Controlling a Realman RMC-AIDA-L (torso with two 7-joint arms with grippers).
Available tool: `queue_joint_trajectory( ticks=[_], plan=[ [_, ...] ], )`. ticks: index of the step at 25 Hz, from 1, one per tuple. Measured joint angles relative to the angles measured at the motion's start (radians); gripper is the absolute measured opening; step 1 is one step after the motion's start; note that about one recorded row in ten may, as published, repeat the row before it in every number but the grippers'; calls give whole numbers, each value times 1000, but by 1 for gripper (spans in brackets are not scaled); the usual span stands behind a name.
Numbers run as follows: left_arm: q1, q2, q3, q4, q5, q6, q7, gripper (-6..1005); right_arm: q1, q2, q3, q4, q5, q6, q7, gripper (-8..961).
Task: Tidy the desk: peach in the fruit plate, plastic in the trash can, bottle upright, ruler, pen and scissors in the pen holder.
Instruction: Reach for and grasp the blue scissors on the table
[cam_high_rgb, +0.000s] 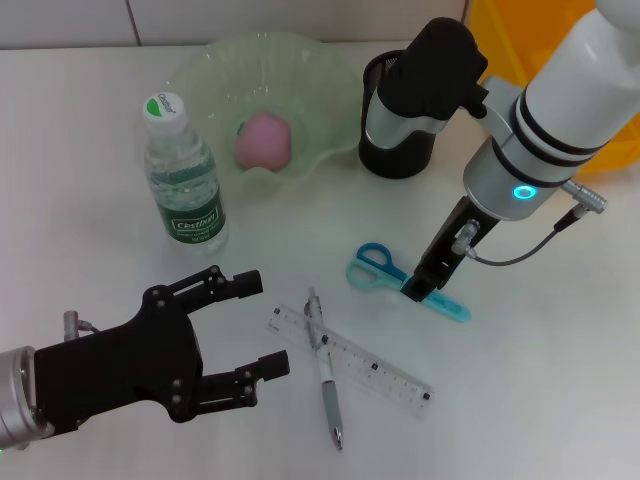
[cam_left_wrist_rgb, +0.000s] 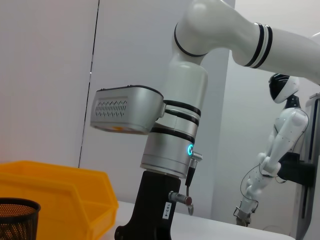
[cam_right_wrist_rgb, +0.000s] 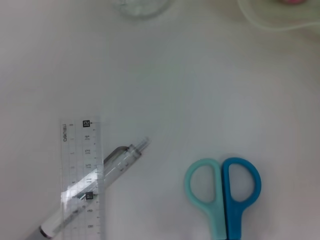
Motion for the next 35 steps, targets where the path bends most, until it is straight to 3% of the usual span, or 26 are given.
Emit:
queue_joint_trajectory(
  ticks=[7, 20, 35],
  plan=[
    [0, 0, 0, 0, 0, 2, 0, 833, 20, 1, -25, 51, 7, 37, 4, 530],
    [-5, 0, -1, 0, 0, 8, -2, 832, 34, 2, -64, 77, 11, 65, 15, 405],
    [-8, 0, 0, 0, 0, 8, -10, 832, 44, 2, -74, 123, 36, 100, 14, 387]
  ],
)
